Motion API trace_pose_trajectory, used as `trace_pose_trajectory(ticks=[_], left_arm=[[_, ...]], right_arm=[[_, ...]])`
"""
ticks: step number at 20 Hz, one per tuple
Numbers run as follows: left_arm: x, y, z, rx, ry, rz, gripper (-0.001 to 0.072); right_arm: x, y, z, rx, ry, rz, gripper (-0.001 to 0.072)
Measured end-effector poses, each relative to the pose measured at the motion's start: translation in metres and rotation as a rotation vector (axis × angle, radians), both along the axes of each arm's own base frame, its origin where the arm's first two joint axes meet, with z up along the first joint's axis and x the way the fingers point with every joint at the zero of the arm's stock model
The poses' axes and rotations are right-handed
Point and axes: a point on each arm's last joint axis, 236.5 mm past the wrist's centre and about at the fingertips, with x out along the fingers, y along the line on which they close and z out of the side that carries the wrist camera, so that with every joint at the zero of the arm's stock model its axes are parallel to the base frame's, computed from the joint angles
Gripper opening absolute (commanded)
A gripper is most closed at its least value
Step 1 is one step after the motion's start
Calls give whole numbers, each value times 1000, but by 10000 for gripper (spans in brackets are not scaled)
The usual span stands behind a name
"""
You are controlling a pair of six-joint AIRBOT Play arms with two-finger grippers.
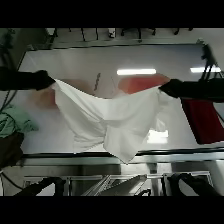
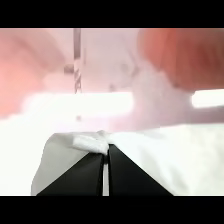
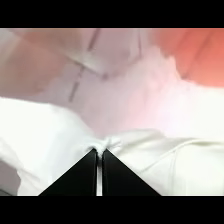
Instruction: Fold the shirts.
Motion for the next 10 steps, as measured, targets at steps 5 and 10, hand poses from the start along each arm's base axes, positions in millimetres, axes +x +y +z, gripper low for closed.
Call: trace_pose_trajectory(ticks=[5, 10], left_arm=[[31, -29, -137, 58, 231, -50, 702], [55, -12, -129, 19, 305, -26, 698]], right_arm=[[13, -2, -128, 1, 236, -70, 183], [42, -37, -94, 2, 162, -126, 504]])
